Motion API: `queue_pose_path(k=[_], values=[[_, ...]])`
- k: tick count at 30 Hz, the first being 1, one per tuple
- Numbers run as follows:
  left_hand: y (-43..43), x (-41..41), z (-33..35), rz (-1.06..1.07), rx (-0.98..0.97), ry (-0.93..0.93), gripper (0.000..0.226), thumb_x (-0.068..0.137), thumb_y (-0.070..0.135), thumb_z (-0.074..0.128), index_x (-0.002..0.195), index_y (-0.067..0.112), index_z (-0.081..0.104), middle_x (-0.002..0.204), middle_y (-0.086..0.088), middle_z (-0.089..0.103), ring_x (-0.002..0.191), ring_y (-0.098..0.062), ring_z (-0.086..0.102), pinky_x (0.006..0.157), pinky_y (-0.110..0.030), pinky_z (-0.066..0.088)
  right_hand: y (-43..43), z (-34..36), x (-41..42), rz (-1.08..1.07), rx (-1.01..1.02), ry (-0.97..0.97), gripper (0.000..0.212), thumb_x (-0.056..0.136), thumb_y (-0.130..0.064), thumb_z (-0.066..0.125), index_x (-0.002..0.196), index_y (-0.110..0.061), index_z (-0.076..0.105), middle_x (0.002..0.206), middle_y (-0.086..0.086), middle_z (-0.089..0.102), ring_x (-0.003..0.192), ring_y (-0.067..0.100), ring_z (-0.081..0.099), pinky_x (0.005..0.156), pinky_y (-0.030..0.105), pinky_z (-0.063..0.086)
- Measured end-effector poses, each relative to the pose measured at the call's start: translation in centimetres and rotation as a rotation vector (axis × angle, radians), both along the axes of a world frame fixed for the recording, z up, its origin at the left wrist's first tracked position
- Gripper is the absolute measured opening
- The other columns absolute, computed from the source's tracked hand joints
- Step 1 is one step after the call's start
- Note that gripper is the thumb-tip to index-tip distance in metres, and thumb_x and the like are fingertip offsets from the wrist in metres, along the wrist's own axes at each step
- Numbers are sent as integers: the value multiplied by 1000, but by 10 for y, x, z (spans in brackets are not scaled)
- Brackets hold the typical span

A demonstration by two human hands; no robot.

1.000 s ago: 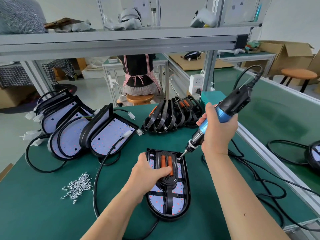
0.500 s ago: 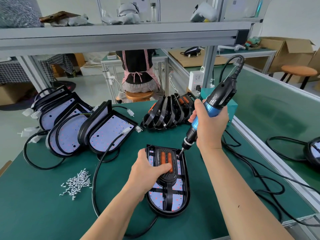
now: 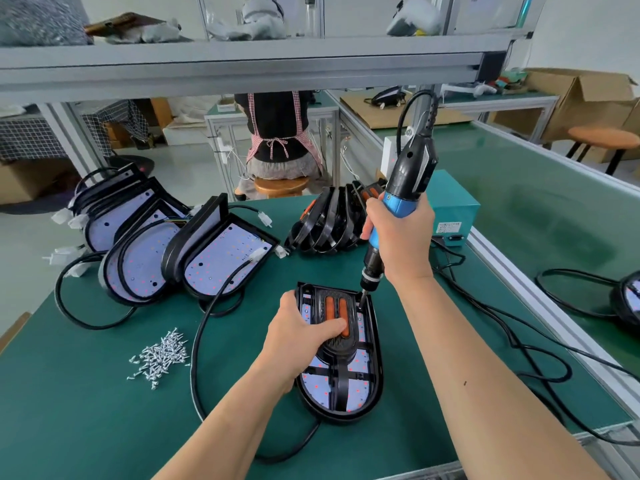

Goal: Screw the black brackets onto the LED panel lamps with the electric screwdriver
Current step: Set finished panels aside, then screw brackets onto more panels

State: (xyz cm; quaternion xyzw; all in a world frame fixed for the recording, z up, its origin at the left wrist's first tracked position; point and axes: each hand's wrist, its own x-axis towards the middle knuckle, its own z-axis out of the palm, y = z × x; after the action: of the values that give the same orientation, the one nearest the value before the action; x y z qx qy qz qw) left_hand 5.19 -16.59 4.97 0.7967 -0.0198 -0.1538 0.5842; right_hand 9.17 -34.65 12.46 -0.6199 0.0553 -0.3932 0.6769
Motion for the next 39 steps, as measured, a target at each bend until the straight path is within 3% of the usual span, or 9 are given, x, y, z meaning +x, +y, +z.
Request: queue_pose_path(k=[7, 14, 19, 21, 24, 27, 30, 34, 39], values=[[0, -4, 8, -4, -12, 46, 102, 43, 55, 82, 133, 22, 45, 123, 1, 64, 111, -19, 64, 99, -43, 52, 5, -18, -10, 119, 47, 60, 17, 66, -14, 67, 71, -19, 52, 48, 6, 53, 43, 19, 48, 49, 24, 44], [5, -5, 12, -18, -12, 105, 115, 43, 55, 83, 143, 18, 38, 134, -4, 59, 121, -26, 59, 106, -47, 47, 6, 0, -19, 205, 33, 7, 26, 73, -17, 77, 93, -15, 61, 60, 1, 57, 51, 20, 55, 59, 28, 51], [2, -7, 11, -18, 1, 98, 91, 62, 44, 85, 138, 17, 42, 124, 1, 63, 113, -20, 62, 101, -41, 50, -8, 40, -25, 440, 155, -50, 43, 73, -27, 83, 107, -14, 62, 73, 4, 55, 62, 18, 56, 66, 29, 52], [3, -8, 13, -23, 69, 35, 79, 71, 51, 81, 135, 21, 46, 121, 8, 65, 110, -14, 63, 98, -36, 51, -13, 54, -28, 555, 228, -77, 50, 73, -31, 87, 114, -13, 64, 75, 5, 56, 66, 20, 57, 73, 33, 54], [23, -3, 23, 91, 239, -132, 70, 84, 62, 64, 140, 21, 50, 116, 6, 65, 109, -16, 60, 93, -32, 49, -9, 61, -34, 520, 148, -68, 30, 80, -24, 82, 107, -15, 72, 70, 2, 61, 64, 19, 60, 75, 36, 56], [69, 16, 35, 354, 295, -326, 12, 90, 32, 64, 90, 23, 72, 76, 10, 67, 80, -19, 63, 65, -25, 44, 6, 59, -41, 460, 132, -94, 15, 83, -15, 74, 97, -15, 73, 65, 1, 60, 58, 18, 58, 71, 36, 55], [128, 34, 38, 410, 427, -279, 12, 84, 13, 68, 74, 18, 72, 77, 2, 72, 79, -24, 64, 70, -30, 49, 18, 59, -45, 441, 289, -152, 8, 82, -12, 73, 84, -16, 66, 63, 1, 54, 54, 15, 52, 65, 31, 52], [169, 43, 33, 192, 617, -127, 14, 77, 6, 73, 70, 18, 74, 72, 5, 71, 70, -17, 62, 71, -30, 53, 26, 57, -48, 406, 531, -188, 17, 88, -12, 71, 90, -11, 55, 65, 1, 53, 55, 14, 49, 65, 28, 51], [161, 50, 28, 53, 841, -219, 9, 75, 6, 71, 75, 14, 73, 72, 5, 70, 73, -19, 65, 69, -31, 55, 35, 53, -54, 470, 705, -206, 25, 85, -16, 75, 100, -7, 58, 70, 2, 54, 61, 14, 53, 73, 29, 54]])
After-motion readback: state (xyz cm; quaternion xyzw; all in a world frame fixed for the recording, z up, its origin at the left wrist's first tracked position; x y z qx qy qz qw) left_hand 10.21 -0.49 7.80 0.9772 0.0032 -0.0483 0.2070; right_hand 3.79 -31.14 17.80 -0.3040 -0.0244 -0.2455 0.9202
